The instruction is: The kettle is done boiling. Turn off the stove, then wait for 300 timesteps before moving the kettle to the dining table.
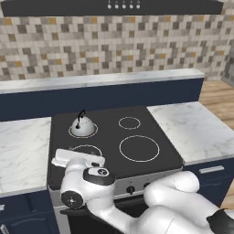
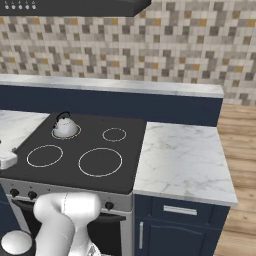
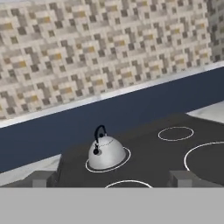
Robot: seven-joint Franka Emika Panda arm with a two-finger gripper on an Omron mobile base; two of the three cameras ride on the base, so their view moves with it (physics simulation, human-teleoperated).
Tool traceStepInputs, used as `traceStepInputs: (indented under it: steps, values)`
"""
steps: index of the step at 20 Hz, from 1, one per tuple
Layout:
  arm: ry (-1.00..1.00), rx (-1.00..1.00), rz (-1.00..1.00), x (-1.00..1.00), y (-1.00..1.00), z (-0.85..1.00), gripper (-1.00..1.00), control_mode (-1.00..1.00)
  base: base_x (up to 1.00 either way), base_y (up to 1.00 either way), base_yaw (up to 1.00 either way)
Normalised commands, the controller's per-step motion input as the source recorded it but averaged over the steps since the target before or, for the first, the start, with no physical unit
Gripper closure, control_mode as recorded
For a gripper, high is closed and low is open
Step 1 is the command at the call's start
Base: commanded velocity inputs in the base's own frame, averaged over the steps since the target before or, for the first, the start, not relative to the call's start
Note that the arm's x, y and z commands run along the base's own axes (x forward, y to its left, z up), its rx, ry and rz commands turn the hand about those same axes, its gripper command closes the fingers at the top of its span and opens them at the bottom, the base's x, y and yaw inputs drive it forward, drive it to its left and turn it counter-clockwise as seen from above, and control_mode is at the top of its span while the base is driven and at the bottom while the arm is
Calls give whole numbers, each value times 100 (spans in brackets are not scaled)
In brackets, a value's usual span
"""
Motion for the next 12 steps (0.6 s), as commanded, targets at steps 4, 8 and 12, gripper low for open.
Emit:
traceStepInputs:
  steps: [4, 8, 12]
  values:
    - [25, 3, -1, 37, 0, 19, -100, -100, 0, 0, 0]
    - [23, 5, 0, 33, -1, 17, -100, -100, 0, 0, 0]
    - [23, 4, 0, 35, -1, 15, -100, -100, 0, 0, 0]
